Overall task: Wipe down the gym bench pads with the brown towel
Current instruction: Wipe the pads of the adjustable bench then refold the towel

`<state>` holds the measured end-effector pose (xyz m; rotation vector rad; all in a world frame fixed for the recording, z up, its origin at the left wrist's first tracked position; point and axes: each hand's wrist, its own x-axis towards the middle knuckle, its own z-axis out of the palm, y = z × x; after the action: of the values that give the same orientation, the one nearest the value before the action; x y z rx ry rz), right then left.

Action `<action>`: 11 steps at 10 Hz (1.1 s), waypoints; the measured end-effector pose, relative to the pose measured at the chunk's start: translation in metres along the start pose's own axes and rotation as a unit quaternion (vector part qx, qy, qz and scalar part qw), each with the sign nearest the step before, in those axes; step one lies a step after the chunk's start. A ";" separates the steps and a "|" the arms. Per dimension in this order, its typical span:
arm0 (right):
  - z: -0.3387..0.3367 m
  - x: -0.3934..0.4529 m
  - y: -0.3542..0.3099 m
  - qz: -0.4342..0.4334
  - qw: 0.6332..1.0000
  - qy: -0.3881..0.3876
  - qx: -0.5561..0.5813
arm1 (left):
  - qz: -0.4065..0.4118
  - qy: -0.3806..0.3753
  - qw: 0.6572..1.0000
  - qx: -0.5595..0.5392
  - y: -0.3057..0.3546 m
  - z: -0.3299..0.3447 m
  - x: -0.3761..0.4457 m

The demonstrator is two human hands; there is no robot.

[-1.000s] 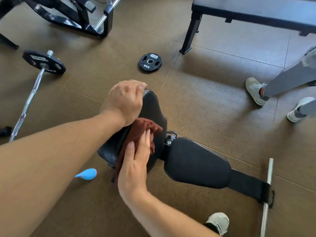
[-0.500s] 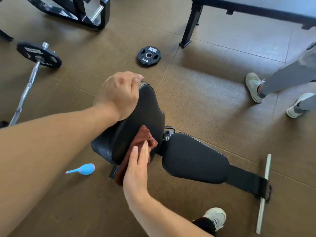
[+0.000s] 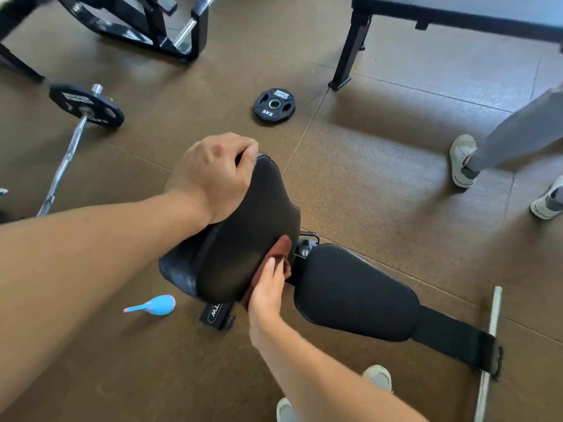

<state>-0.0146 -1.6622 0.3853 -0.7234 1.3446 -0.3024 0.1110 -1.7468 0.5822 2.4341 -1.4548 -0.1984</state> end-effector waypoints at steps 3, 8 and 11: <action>0.001 0.003 -0.110 -0.234 0.970 -0.044 -0.046 | -0.020 -0.133 0.989 0.068 0.012 -0.007 0.023; -0.039 0.069 -0.158 -0.231 0.960 -0.147 -0.058 | -0.062 -0.209 0.973 0.071 0.016 -0.002 0.047; -0.036 0.122 -0.152 -0.246 0.940 -0.167 -0.165 | -0.052 -0.210 0.975 0.045 0.011 -0.002 0.046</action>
<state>0.0092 -1.8593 0.3849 -1.3369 0.8830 -0.3345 0.1243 -1.7917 0.5890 2.6566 -1.5222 -0.7251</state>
